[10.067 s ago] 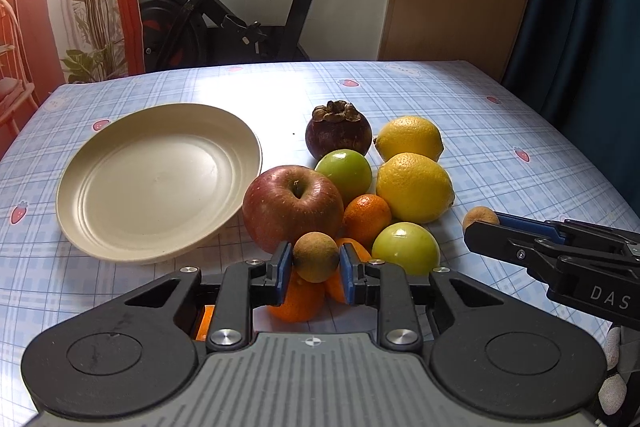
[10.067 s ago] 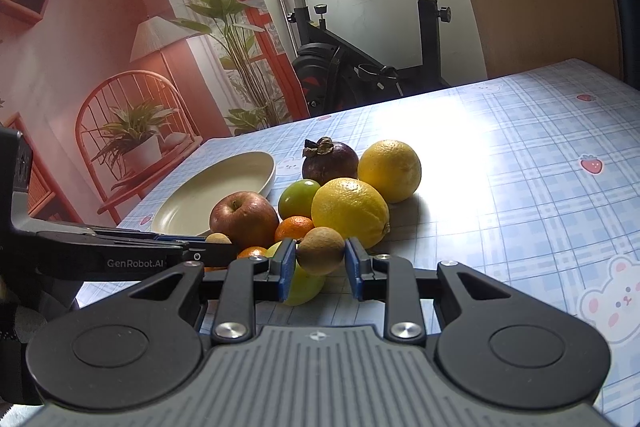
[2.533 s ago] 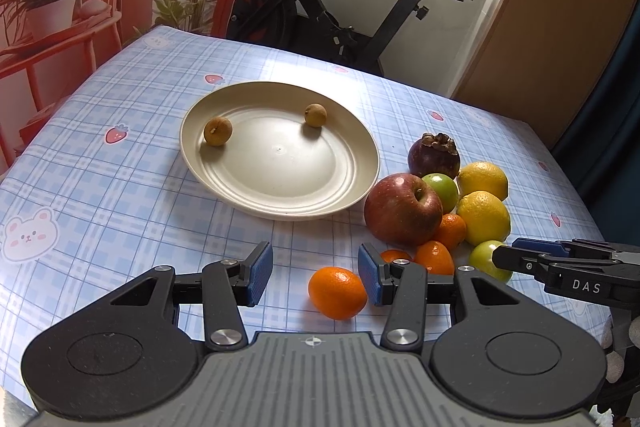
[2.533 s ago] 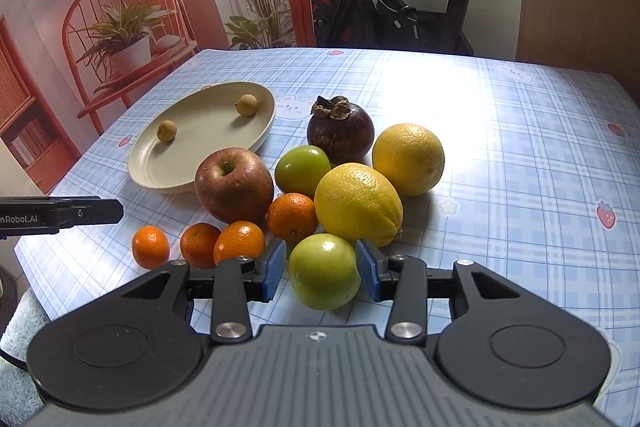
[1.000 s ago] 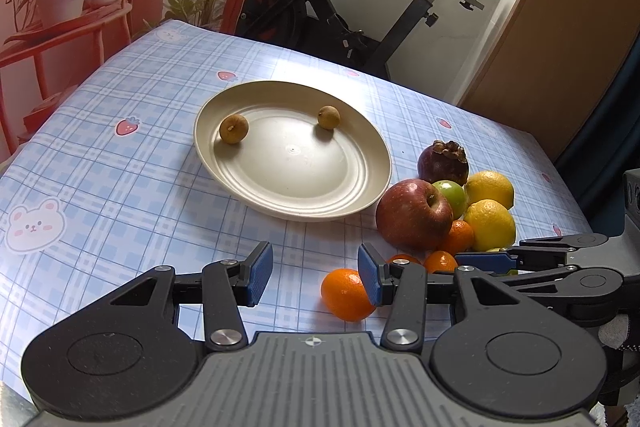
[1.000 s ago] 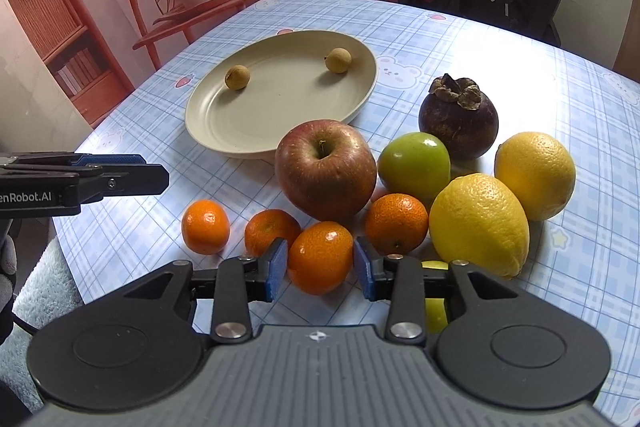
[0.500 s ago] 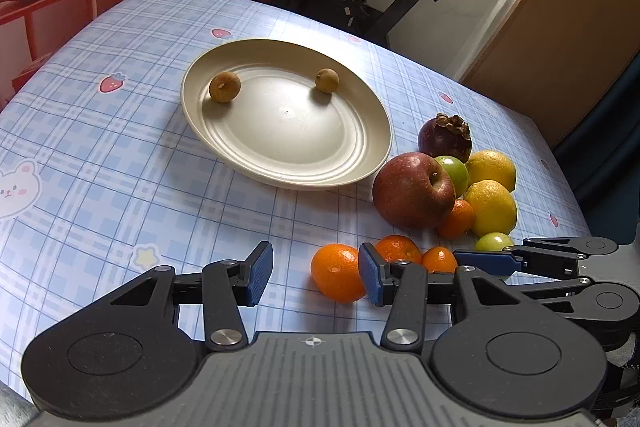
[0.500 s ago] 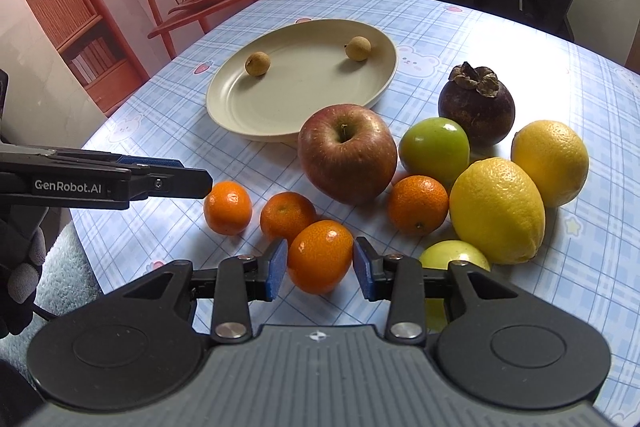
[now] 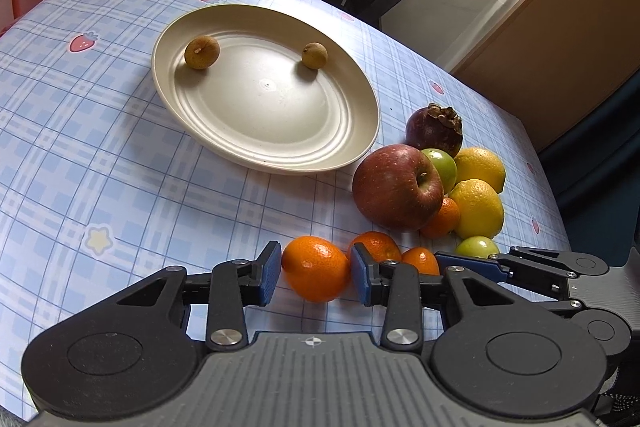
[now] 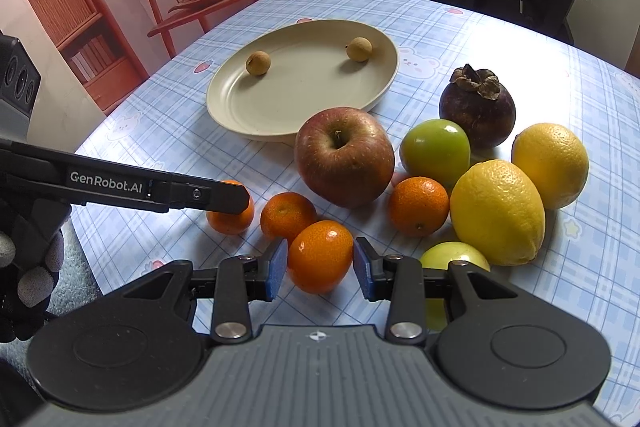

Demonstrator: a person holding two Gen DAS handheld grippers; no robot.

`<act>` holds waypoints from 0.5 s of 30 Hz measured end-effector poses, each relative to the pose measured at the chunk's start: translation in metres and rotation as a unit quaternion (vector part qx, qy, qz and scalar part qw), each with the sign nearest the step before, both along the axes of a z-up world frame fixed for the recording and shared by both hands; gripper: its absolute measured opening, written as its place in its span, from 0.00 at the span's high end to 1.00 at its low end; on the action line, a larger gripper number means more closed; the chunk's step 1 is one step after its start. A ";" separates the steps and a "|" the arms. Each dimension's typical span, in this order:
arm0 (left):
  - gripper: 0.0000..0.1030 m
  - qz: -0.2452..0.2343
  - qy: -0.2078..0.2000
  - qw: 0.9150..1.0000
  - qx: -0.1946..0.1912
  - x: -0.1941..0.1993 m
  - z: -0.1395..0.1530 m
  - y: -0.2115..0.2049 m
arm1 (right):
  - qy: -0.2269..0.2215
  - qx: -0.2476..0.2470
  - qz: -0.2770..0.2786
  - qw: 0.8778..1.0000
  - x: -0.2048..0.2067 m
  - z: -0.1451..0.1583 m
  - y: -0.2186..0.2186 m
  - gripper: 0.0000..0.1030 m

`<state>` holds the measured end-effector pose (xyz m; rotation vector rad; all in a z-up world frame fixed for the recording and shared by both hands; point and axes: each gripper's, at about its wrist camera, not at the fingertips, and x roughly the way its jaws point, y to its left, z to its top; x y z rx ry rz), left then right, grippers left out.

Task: Organize fruits
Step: 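Carry both held tangerines over the beige plate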

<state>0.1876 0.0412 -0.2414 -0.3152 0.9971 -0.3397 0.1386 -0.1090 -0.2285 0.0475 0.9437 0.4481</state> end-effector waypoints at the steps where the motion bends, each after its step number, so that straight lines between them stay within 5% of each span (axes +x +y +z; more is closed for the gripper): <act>1: 0.61 0.000 -0.003 1.000 0.004 -0.001 0.000 -0.001 | 0.000 0.001 0.000 1.000 0.000 0.000 0.000 0.62; 15: 0.61 0.021 -0.026 0.999 0.006 -0.007 0.010 0.015 | 0.000 -0.001 0.004 1.000 0.002 0.000 0.001 0.62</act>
